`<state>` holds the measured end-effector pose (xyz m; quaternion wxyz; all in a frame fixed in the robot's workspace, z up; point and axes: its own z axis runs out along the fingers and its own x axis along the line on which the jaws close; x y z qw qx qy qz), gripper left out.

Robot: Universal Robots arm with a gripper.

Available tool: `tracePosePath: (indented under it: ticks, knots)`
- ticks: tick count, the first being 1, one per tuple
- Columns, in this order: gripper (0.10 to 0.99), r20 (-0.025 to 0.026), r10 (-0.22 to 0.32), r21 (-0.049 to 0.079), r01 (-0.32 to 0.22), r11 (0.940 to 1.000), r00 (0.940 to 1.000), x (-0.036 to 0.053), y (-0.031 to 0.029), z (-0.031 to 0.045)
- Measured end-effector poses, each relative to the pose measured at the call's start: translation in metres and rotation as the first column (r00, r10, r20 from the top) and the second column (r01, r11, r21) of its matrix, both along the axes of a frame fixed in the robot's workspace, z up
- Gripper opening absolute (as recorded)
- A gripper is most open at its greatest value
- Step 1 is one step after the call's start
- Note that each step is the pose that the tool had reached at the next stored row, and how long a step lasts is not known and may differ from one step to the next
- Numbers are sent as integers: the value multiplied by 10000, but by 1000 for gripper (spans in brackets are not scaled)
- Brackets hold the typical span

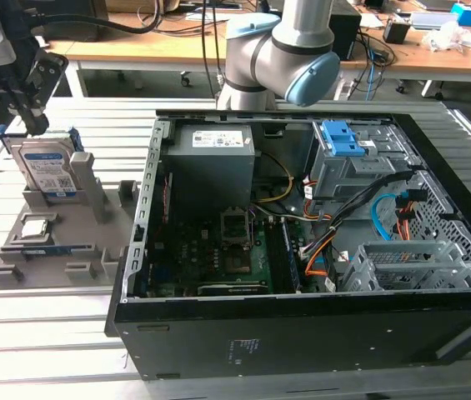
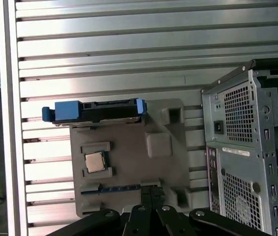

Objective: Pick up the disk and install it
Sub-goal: 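Reach for the disk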

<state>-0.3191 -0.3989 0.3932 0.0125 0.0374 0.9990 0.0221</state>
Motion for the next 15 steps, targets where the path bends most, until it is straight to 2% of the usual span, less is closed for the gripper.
tracePosePath:
  ticks: [15]
  knots:
    - [106, 0, -1, 0, 1, 10000, 10000, -253, 0, 0]
